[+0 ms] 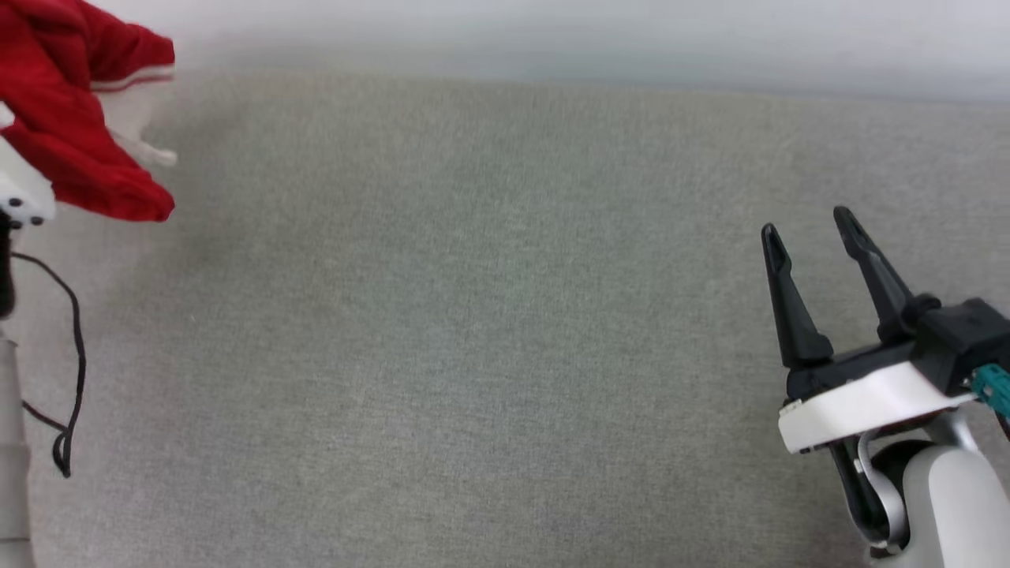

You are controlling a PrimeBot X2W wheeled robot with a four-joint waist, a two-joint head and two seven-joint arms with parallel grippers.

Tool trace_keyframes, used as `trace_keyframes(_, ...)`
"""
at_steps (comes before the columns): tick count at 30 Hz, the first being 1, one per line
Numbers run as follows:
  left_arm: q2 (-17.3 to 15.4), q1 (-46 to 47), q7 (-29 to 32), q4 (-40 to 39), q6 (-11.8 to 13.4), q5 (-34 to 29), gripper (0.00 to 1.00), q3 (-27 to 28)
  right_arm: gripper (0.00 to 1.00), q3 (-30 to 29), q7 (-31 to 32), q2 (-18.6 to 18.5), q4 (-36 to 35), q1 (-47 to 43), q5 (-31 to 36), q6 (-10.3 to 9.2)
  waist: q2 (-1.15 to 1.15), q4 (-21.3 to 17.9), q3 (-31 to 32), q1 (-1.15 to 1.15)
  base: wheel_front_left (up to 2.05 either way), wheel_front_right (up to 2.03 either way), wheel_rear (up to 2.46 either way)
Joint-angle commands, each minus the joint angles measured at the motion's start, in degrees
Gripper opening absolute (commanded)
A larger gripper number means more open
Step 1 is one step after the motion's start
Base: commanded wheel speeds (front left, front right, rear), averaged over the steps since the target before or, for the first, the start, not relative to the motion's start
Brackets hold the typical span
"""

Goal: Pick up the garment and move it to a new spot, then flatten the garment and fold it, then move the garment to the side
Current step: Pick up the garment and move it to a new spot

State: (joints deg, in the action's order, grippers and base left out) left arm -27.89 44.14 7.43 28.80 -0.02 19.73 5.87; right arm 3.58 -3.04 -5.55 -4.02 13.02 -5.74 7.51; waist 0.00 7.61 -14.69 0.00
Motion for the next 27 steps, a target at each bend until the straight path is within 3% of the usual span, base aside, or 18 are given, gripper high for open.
trace_keyframes(1,0.55,0.8,-1.58,-0.79,0.04,-0.55,0.0,-0.3,1.0,-0.28,0.07,0.37,0.04,-1.13,-0.35,-0.04,0.0,-1.12,3.4,0.0,0.0,0.0,0.0)
trace_keyframes(9,5.86,-1.5,-5.61,-6.44,-1.04,-0.69,0.0,-4.57,1.0,-1.7,1.27,1.5,-1.04,-4.46,-0.19,-0.04,0.0,-6.62,8.05,0.0,0.0,0.0,0.0)
trace_keyframes(14,13.73,-5.84,-5.44,-10.5,-2.3,0.54,0.0,-10.13,1.0,-1.88,2.1,1.93,-1.6,-6.33,-0.26,-0.04,0.0,-12.15,9.61,0.0,0.0,0.0,0.0)
trace_keyframes(15,13.73,-5.84,-5.44,-10.5,-2.3,0.54,0.0,-10.13,1.0,-1.88,2.1,1.93,-1.6,-6.33,-0.26,-0.04,0.0,-12.15,9.61,0.0,0.0,0.0,0.0)
trace_keyframes(20,20.39,-10.37,-4.54,-11.73,-4.45,2.11,0.0,-16.61,1.0,-2.27,2.77,2.3,-2.41,-7.22,-0.39,-0.04,0.0,-16.26,8.83,0.0,0.0,0.0,0.0)
trace_keyframes(27,23.87,-19.66,-3.36,-9.26,-5.56,3.29,0.0,-25.85,1.0,-1.92,2.35,2.61,-2.46,-7.17,-1.98,-0.04,0.0,-19.88,5.93,0.0,0.0,0.0,0.0)
